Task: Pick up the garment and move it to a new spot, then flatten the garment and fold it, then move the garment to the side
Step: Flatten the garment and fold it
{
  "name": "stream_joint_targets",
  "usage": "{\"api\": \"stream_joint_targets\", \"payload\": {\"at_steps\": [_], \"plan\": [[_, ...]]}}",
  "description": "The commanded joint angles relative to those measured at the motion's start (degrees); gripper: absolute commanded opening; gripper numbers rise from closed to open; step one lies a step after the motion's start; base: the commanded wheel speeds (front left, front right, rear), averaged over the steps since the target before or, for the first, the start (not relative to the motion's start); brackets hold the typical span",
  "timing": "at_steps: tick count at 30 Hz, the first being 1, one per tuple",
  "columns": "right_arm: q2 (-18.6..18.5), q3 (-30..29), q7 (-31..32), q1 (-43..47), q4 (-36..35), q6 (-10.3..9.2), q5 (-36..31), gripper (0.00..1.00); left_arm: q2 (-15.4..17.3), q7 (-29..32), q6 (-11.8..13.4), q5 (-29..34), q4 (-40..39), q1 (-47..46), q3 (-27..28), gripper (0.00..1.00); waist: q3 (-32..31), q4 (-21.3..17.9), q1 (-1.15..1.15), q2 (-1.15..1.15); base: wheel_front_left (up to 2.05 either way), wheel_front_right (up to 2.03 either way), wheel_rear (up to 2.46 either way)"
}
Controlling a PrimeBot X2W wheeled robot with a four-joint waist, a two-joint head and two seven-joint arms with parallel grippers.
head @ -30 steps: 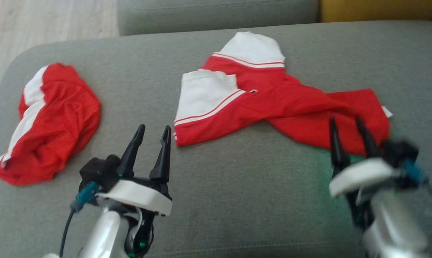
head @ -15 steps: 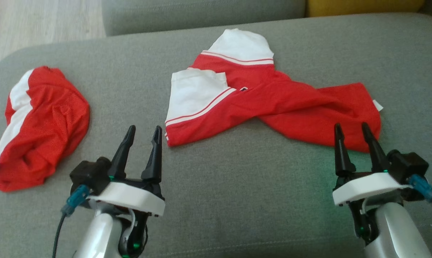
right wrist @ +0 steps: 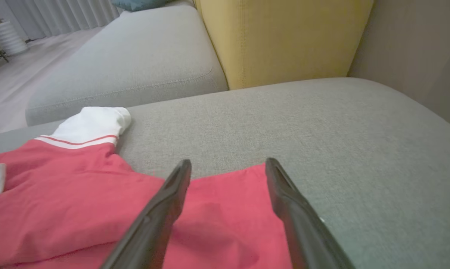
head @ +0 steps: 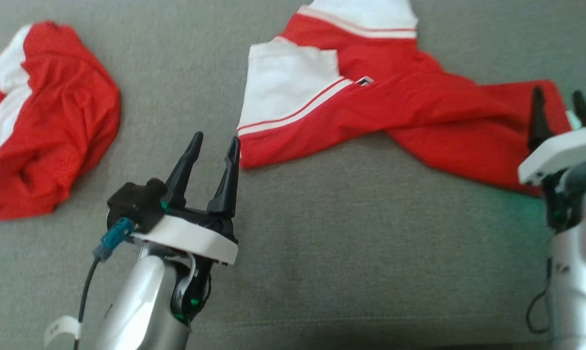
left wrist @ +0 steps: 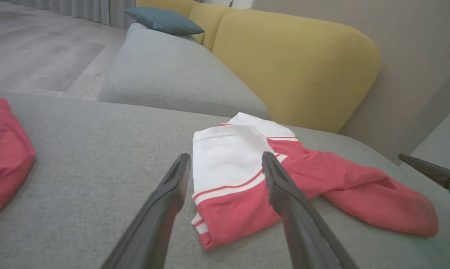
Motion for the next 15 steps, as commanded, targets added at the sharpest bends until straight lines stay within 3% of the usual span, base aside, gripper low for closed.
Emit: {"api": "stream_joint_targets", "payload": {"at_steps": [1,8,15], "plan": [[-0.8,-0.5,1.0,-2.3,-0.7,0.21,-1.0,1.0,0.5,-0.7,-0.4,0.6,-1.5,-2.0,1.4,1.0,2.5,1.8,0.0,0.0,0.0,0.0,0.0],[-0.9,-9.6,6.3,-9.3,5.1,0.21,-6.4,1.0,0.5,-0.7,-0.8,0.4,-1.1,-3.2,1.0,1.0,4.5,3.0,0.0,0.0,0.0,0.0,0.0],[-0.8,-14.6,7.2,-13.7,9.2,0.21,-12.3,1.0,0.5,-0.7,-1.0,0.2,-1.0,-3.7,0.6,1.0,5.6,3.2,0.0,0.0,0.0,0.0,0.0]]}}
